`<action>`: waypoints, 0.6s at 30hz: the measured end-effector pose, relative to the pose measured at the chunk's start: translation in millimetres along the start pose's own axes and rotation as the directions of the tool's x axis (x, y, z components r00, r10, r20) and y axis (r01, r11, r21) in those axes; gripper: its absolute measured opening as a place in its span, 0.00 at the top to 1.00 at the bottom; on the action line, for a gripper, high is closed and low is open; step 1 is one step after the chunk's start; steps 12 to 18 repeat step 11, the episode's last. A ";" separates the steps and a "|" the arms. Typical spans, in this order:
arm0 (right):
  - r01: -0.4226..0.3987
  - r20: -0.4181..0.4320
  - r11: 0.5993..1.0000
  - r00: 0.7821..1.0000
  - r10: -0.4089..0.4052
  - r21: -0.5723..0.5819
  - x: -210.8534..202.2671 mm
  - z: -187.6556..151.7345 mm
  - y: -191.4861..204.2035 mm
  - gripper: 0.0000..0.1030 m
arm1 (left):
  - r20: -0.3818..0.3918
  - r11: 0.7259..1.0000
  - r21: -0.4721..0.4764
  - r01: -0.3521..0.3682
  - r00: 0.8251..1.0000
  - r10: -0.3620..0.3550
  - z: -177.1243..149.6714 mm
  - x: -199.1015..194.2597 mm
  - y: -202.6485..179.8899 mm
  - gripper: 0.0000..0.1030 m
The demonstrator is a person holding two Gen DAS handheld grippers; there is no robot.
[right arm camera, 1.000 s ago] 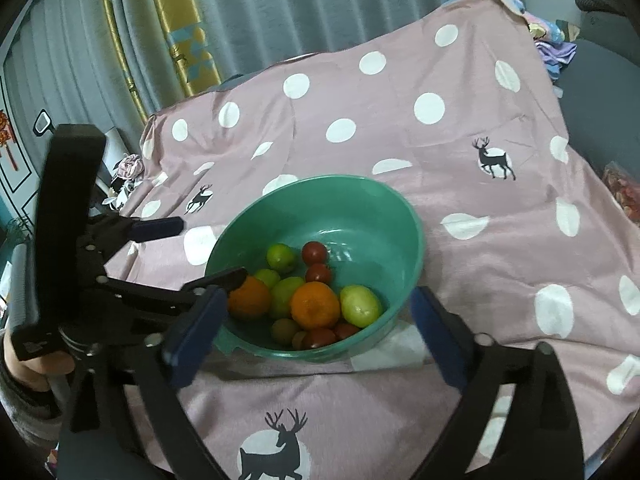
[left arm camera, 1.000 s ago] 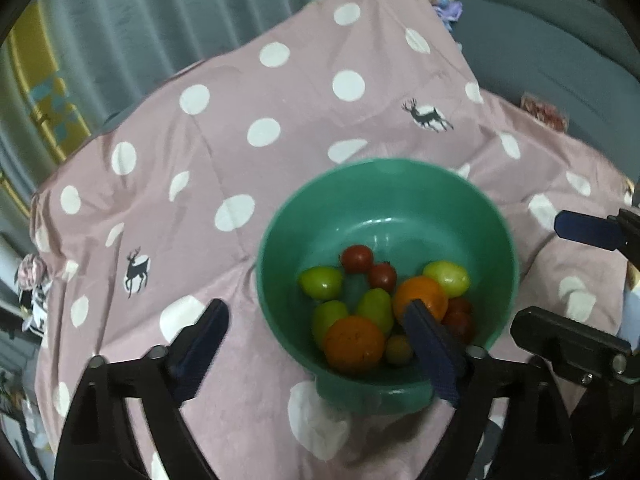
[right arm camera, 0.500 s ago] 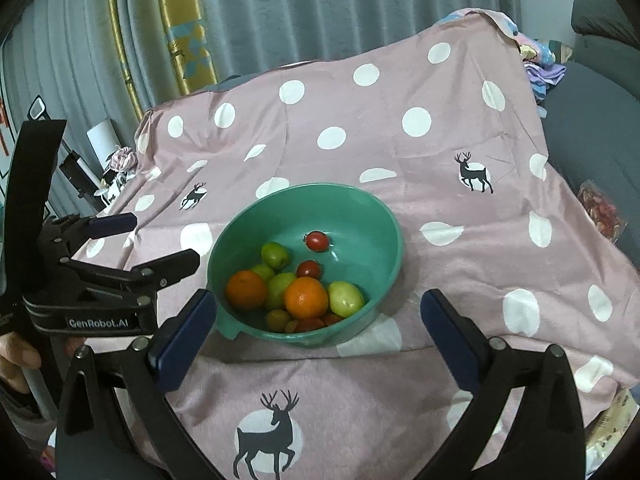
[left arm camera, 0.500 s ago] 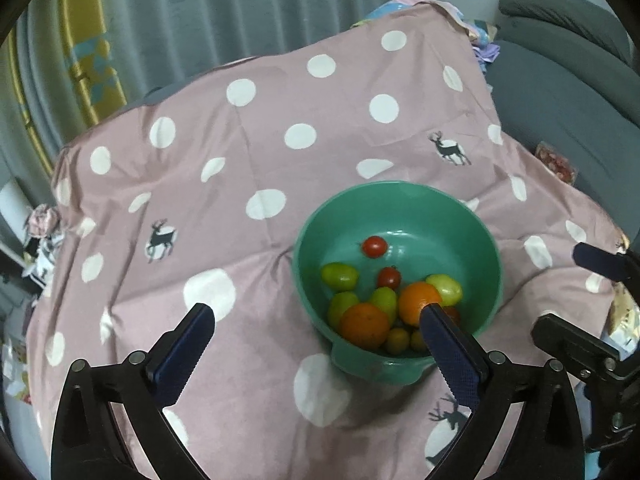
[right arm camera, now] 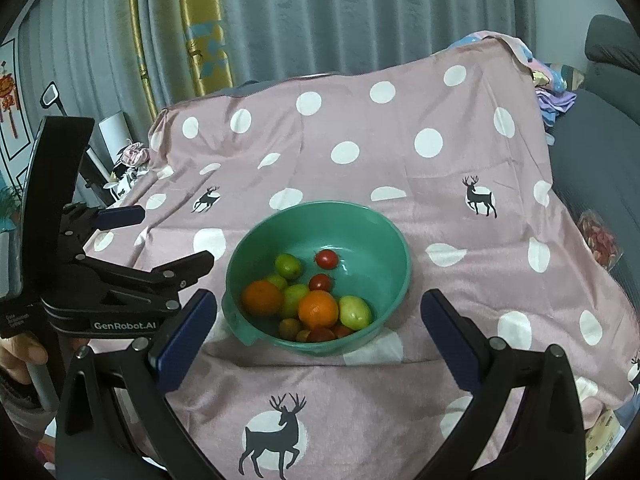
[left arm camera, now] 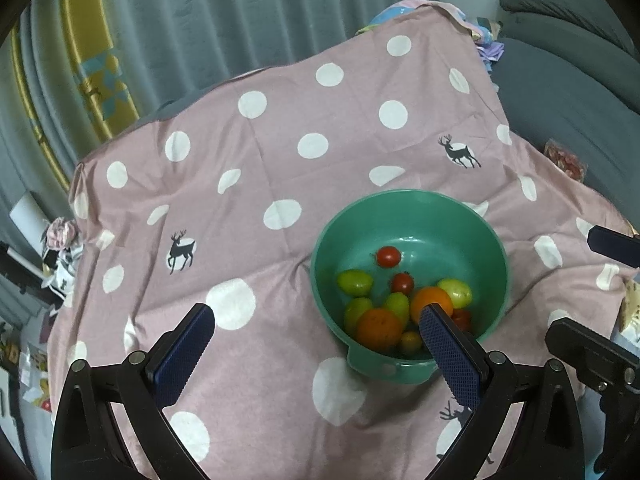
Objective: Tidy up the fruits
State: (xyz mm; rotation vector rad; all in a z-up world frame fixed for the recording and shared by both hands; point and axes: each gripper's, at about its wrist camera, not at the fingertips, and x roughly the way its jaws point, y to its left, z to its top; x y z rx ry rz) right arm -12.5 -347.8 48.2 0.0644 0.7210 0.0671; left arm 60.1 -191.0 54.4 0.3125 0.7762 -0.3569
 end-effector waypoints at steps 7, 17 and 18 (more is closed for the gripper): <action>-0.007 -0.006 1.000 1.000 0.007 -0.001 1.7 1.5 2.5 0.00 | 0.006 1.000 -0.008 0.012 1.000 -0.012 2.2 1.8 1.7 0.01; -0.014 -0.005 1.000 1.000 0.014 -0.002 3.4 3.6 4.2 0.00 | 0.003 1.000 -0.007 0.011 1.000 -0.011 1.7 2.0 2.0 0.01; -0.014 -0.005 1.000 1.000 0.014 -0.002 3.4 3.6 4.2 0.00 | 0.003 1.000 -0.007 0.011 1.000 -0.011 1.7 2.0 2.0 0.01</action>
